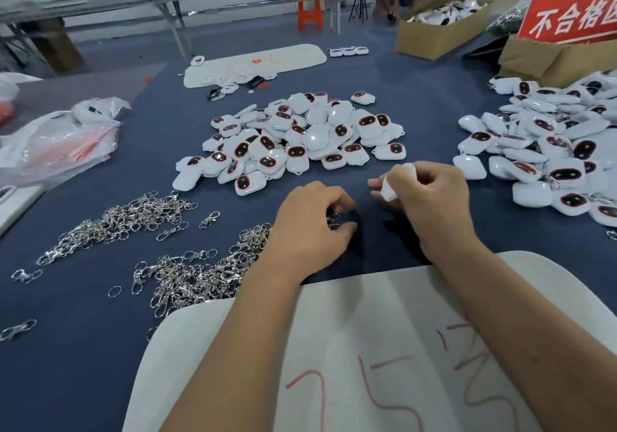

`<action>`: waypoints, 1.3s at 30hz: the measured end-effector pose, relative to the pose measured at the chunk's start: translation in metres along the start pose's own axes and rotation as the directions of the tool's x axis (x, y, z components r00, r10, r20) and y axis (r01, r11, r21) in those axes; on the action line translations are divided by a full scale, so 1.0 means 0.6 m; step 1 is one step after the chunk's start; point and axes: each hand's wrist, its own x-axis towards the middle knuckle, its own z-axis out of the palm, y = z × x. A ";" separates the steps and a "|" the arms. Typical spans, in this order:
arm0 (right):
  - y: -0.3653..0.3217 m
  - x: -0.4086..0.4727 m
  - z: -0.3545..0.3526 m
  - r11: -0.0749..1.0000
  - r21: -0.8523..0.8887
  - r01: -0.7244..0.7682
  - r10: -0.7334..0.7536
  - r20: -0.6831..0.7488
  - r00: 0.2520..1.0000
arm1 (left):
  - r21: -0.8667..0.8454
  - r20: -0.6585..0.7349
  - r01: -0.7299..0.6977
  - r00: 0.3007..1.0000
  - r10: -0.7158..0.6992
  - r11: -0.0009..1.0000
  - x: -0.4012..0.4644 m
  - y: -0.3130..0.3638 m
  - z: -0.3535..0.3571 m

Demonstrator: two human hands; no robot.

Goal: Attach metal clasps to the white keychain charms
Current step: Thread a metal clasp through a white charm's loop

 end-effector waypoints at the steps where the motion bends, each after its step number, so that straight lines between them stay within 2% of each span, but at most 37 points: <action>1: 0.001 0.000 0.000 0.998 0.061 0.009 -0.009 0.011 1.000 | -0.003 -0.013 0.005 1.000 -0.005 1.000 0.000 0.000 0.000; 3: 0.003 -0.003 0.004 0.997 0.057 0.053 -0.056 0.052 0.997 | -0.032 -0.054 0.032 0.998 -0.034 0.999 0.000 -0.001 0.003; 6: 0.001 -0.006 0.005 0.990 -0.075 0.116 -0.107 0.113 0.988 | -0.050 -0.157 0.075 0.984 -0.082 0.996 0.004 -0.002 0.007; 9: -0.006 -0.007 0.006 0.992 -0.046 0.120 -0.107 0.218 0.970 | -0.068 -0.259 0.060 0.963 -0.076 0.996 0.007 -0.003 0.012; 10: -0.007 -0.007 0.007 0.991 -0.027 0.129 -0.118 0.261 0.958 | -0.146 -0.298 0.050 0.950 -0.092 0.988 0.007 0.000 0.014; 12: -0.007 -0.008 0.009 0.985 -0.036 0.170 -0.149 0.333 0.931 | -0.399 -0.359 0.027 0.915 -0.183 0.916 0.007 0.009 0.017; 14: -0.005 -0.009 0.010 0.967 -0.101 0.234 -0.175 0.402 0.899 | -0.595 -0.380 -0.009 0.884 -0.272 0.804 0.009 0.016 0.021; 17: -0.005 -0.007 0.010 0.957 -0.135 0.257 -0.169 0.459 0.872 | -0.755 -0.344 -0.056 0.882 -0.322 0.653 0.013 0.021 0.022; 19: -0.005 -0.007 0.008 0.967 -0.116 0.227 -0.155 0.439 0.885 | -0.827 -0.325 -0.086 0.879 -0.348 0.555 0.014 0.020 0.019; 21: -0.004 -0.007 0.005 0.977 -0.084 0.197 -0.149 0.392 0.908 | -0.861 -0.306 -0.092 0.880 -0.365 0.500 0.015 0.016 0.017; 25: -0.008 -0.004 -0.001 0.994 0.013 0.106 -0.102 0.405 0.909 | -0.880 -0.249 -0.056 0.900 -0.359 0.471 0.014 0.012 0.014; 29: -0.011 -0.007 0.002 0.990 -0.039 0.138 -0.103 0.478 0.872 | -0.901 -0.240 -0.077 0.908 -0.343 0.427 0.012 0.018 0.012; 32: -0.007 -0.003 0.000 0.993 -0.049 0.108 -0.075 0.446 0.892 | -0.910 -0.234 -0.078 0.908 -0.348 0.407 0.012 0.019 0.011; 39: 0.004 0.001 0.000 0.996 0.016 0.086 -0.087 0.310 0.947 | -0.841 -0.224 -0.017 0.921 -0.319 0.541 0.013 0.015 0.016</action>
